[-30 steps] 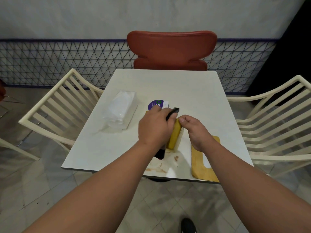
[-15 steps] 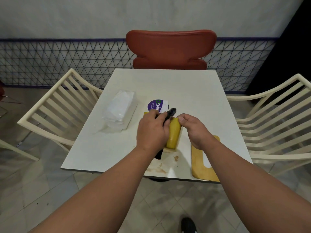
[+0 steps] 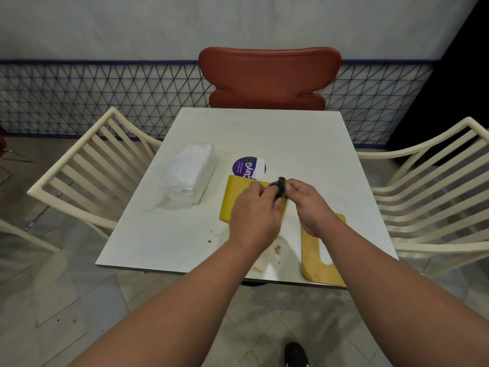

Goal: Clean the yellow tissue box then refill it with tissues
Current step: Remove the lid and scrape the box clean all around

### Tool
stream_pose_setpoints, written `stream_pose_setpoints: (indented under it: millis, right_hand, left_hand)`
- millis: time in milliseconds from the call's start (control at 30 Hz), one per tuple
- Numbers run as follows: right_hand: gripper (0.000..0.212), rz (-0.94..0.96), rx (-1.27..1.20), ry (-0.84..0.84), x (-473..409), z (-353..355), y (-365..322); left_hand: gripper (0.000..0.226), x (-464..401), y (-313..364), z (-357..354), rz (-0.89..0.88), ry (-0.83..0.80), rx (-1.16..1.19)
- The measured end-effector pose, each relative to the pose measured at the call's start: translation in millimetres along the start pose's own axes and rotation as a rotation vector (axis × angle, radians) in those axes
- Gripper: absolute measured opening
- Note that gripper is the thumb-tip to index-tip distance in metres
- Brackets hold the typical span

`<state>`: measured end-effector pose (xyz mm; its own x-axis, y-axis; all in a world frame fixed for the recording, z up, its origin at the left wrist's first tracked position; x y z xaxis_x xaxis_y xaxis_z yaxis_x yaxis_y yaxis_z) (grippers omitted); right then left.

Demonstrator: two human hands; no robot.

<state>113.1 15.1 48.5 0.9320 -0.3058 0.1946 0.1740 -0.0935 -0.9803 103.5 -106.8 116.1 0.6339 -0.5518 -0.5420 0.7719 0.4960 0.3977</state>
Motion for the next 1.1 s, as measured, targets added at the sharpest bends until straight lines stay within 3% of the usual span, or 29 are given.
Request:
stream_pose_setpoints:
  millis: [133,300,367,567,633,700,900,967,1100]
  right_hand:
    - [0.019,0.001,0.020,-0.017,1,-3,-1]
    - [0.024,0.016,0.104,0.015,-1,1,1]
    - [0.024,0.024,0.091,0.023,0,1,2]
    - [0.026,0.032,0.060,0.026,2,0,-3]
    - [0.028,0.025,0.070,0.021,2,0,-3]
    - [0.023,0.036,0.097,0.006,1,-1,-2]
    - [0.025,0.029,0.120,0.011,1,1,2]
    - [0.025,0.030,0.127,0.012,1,0,2]
    - [0.022,0.048,0.079,-0.010,3,-3,-3]
  left_hand:
    - [0.034,3,0,0,-0.074,-0.046,-0.005]
    - [0.028,2,-77,30,0.284,0.031,-0.058]
    - [0.028,6,-81,35,0.310,0.053,-0.070]
    - [0.032,20,8,-2,-0.085,-0.047,-0.003]
    - [0.034,22,13,-4,-0.138,-0.080,0.013]
    - [0.034,19,-8,4,-0.074,-0.058,0.013]
    - [0.028,13,-93,39,0.340,0.056,-0.072]
    - [0.026,11,-76,35,0.281,0.055,-0.073]
    - [0.035,12,-6,3,-0.016,-0.040,-0.015]
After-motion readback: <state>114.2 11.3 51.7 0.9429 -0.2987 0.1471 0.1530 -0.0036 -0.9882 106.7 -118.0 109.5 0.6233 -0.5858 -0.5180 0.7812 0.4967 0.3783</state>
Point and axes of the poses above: each hand's wrist, its own x-axis away from the middle knuckle, its own z-axis out of the back of the hand, y = z × x, the point moved 9 cm from there along -x, towards the middle knuckle, and after that the axes turned 6 degrees about -z, right-handed, at the moved point
